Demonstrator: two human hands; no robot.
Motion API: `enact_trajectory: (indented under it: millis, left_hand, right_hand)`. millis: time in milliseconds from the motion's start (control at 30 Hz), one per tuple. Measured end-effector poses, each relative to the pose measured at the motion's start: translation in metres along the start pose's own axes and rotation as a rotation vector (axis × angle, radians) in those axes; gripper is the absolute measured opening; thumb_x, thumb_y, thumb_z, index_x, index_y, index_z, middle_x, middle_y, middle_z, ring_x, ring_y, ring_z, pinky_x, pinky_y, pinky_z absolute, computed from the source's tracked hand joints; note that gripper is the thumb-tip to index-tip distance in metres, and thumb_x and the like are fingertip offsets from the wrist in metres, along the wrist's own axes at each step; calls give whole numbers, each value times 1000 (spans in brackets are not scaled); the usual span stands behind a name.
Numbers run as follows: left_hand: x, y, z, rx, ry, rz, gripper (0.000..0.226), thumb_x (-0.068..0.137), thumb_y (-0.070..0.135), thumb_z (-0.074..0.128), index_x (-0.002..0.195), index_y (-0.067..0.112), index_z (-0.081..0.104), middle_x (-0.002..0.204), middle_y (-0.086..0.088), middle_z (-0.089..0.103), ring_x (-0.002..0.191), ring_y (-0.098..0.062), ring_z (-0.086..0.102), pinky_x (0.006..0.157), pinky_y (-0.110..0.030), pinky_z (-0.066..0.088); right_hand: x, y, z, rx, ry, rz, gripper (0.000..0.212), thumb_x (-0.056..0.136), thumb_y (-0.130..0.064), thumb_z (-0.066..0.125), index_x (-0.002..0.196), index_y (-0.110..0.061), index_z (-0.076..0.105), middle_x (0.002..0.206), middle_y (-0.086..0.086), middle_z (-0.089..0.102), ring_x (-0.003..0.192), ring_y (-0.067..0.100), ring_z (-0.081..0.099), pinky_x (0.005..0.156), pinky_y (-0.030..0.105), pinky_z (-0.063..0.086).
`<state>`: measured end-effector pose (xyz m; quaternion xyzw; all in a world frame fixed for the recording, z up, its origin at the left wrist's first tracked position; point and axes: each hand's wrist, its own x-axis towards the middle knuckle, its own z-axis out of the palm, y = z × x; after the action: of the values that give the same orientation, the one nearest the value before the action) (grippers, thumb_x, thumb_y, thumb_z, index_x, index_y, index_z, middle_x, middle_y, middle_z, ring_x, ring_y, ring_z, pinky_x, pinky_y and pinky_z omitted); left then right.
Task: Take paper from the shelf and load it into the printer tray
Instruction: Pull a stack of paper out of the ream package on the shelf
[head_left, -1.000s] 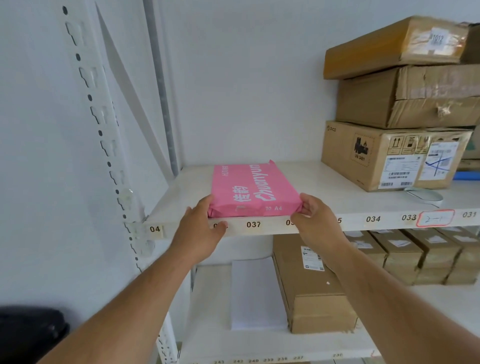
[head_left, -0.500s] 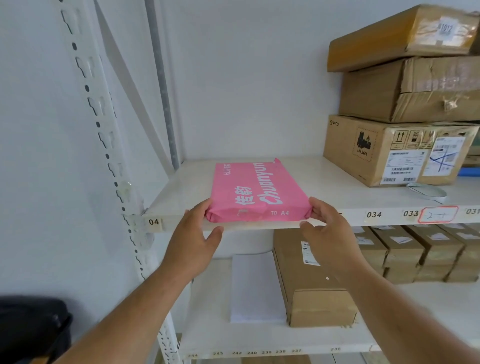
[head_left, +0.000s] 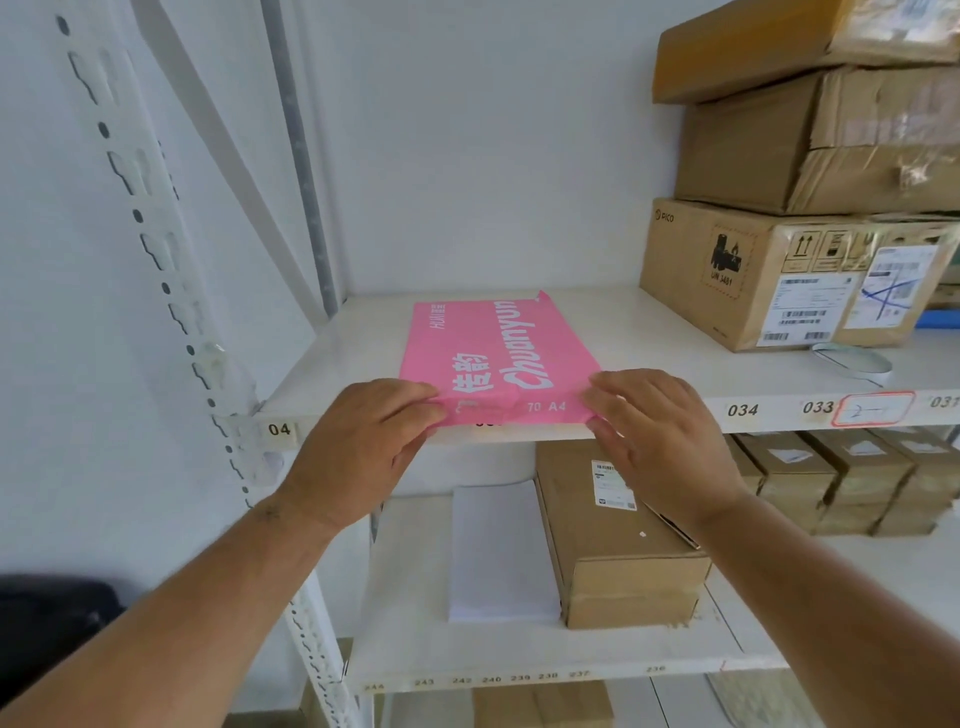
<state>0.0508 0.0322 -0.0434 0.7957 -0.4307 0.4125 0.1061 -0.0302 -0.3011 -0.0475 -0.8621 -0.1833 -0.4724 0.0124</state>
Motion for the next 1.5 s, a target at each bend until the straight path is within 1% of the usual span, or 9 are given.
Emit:
enact_trajectory:
  millis: [200, 367, 633, 733, 833, 1033, 1200, 1400, 1500]
  left_hand:
    - [5, -4, -6, -19, -69, -3, 32, 101, 32, 55, 115, 13, 76, 116, -2, 76, 102, -27, 71, 91, -40, 56]
    - [4, -18, -10, -35, -77, 81, 33, 100, 26, 59, 125, 10, 75, 121, -6, 76, 104, -27, 74, 92, -40, 60]
    - [4, -35, -6, 131, -66, 237, 34, 90, 5, 67, 123, 3, 75, 119, -17, 76, 95, -36, 76, 78, -45, 65]
    - [5, -27, -6, 113, -5, 194, 29, 99, 19, 57, 113, 5, 79, 114, -13, 77, 92, -34, 77, 72, -44, 66]
    - [6, -15, -9, 16, 41, 62, 51, 109, 38, 38, 107, 7, 80, 110, -8, 78, 90, -30, 77, 72, -39, 66]
    - [7, -2, -9, -120, 47, -167, 40, 107, 37, 44, 104, 9, 73, 104, -3, 74, 91, -24, 72, 73, -39, 62]
    - [11, 6, -5, -197, 95, -313, 54, 108, 48, 31, 98, 8, 65, 97, 0, 68, 86, -21, 65, 71, -36, 56]
    - [11, 2, -12, -29, -48, -161, 36, 101, 43, 53, 111, 16, 74, 102, 3, 73, 88, -20, 69, 67, -35, 59]
    - [13, -1, -12, -22, -28, -136, 31, 98, 34, 58, 112, 17, 79, 100, 1, 76, 87, -24, 72, 67, -38, 61]
  right_hand:
    - [5, 6, 6, -2, 72, -135, 12, 96, -11, 73, 100, -9, 84, 107, 8, 80, 94, 34, 75, 78, 45, 56]
    - [7, 6, 11, 83, 60, -65, 12, 95, -9, 70, 97, -4, 80, 102, 9, 78, 89, 34, 72, 76, 47, 57]
    - [9, 1, 14, 155, 24, 10, 11, 97, -9, 67, 98, -2, 75, 96, 9, 74, 87, 34, 67, 77, 45, 54]
    - [8, 1, 13, 127, 54, -22, 12, 95, -14, 74, 95, -3, 78, 96, 8, 76, 84, 32, 69, 76, 44, 56]
    - [11, -1, 12, 132, 67, 11, 10, 94, -13, 74, 94, -6, 81, 94, 5, 78, 85, 31, 71, 76, 43, 56]
    - [14, -6, 9, 230, 15, 199, 21, 101, -25, 61, 93, -13, 75, 89, -2, 74, 86, 21, 66, 77, 31, 50]
    - [19, -13, 7, 322, 11, 332, 31, 101, -36, 52, 95, -14, 74, 92, -4, 74, 87, 12, 59, 74, 22, 42]
    - [17, -7, 4, 245, 0, 178, 16, 92, -23, 74, 101, -11, 79, 87, 0, 76, 85, 24, 68, 75, 36, 55]
    - [20, -4, 2, 236, -35, 142, 21, 96, -26, 66, 99, -13, 82, 92, -2, 78, 88, 23, 68, 78, 35, 54]
